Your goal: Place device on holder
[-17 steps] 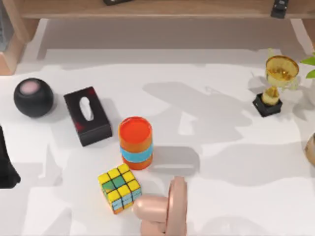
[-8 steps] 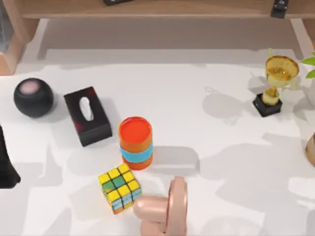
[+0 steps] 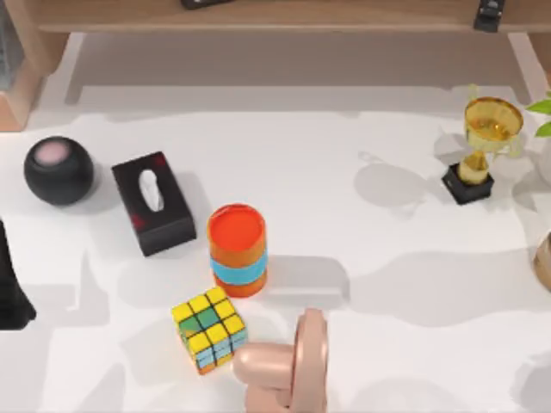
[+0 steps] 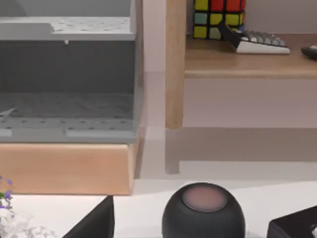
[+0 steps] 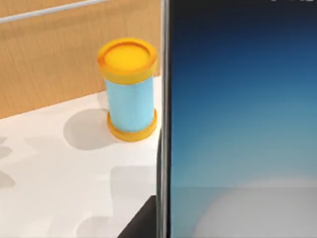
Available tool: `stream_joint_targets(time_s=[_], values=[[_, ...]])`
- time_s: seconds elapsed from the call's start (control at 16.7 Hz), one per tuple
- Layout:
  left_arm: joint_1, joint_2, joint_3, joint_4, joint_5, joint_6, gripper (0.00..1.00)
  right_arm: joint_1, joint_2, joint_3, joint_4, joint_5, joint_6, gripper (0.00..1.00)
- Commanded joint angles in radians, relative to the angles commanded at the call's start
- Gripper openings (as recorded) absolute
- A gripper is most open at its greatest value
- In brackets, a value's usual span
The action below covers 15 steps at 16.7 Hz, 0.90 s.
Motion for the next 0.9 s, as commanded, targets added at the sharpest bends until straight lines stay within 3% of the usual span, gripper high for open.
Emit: stream_joint_targets(time_s=[0.9], values=[[0.000,0.000,0.000,0.000,0.000,0.000,1.00,0.076,-0.007,0.020,0.104,0.050,0.000,0.00]])
